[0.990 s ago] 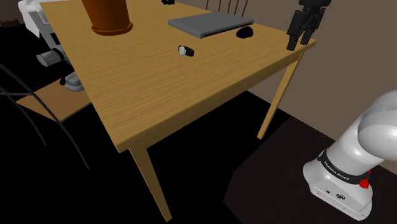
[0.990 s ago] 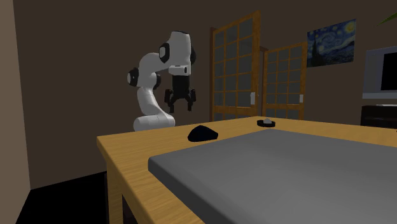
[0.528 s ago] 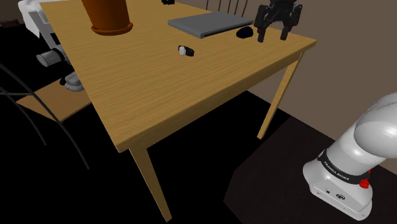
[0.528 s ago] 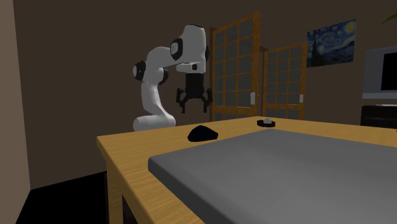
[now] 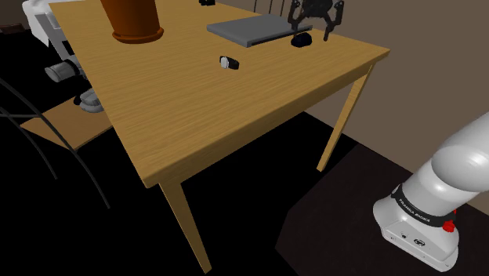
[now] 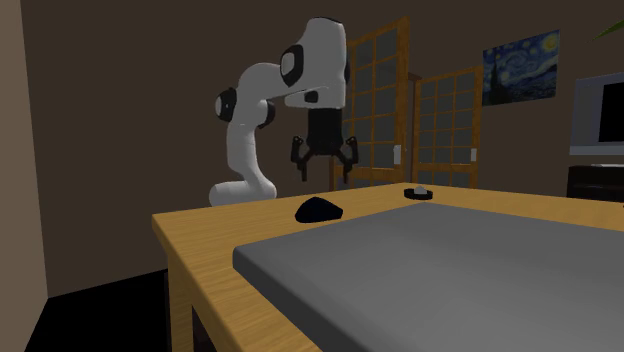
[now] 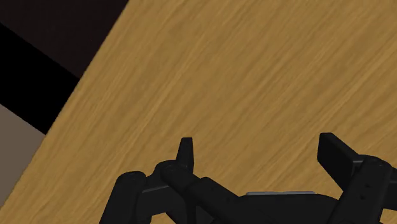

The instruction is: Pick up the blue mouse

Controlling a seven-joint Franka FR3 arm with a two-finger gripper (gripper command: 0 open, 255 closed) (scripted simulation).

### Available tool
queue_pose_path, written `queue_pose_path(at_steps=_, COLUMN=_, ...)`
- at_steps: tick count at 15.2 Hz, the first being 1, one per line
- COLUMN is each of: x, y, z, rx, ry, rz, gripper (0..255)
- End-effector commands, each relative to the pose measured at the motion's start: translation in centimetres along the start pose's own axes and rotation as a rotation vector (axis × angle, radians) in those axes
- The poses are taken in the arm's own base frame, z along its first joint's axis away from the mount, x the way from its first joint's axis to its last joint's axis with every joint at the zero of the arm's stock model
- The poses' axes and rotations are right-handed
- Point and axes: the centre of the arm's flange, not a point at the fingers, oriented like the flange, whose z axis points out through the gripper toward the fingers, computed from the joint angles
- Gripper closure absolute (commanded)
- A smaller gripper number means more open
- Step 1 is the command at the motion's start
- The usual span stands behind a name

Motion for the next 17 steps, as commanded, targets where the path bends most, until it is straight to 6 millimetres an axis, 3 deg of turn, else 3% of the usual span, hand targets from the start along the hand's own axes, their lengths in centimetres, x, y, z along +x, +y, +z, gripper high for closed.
queue_pose_path(at_steps=1, x=2.6, y=-0.8, z=-0.1, rx=0.002, ry=0.0, rz=0.126, gripper=0)
queue_pose_path(at_steps=5, x=7.8, y=-1.5, z=-0.5, rx=0.005, ry=0.001, rz=0.362, gripper=0)
queue_pose_path(at_steps=9, x=13.0, y=-0.9, z=-0.8, rx=0.008, ry=0.002, rz=0.596, gripper=0)
queue_pose_path(at_steps=17, x=13.3, y=-1.0, z=3.2, rx=0.008, ry=0.002, rz=0.596, gripper=0)
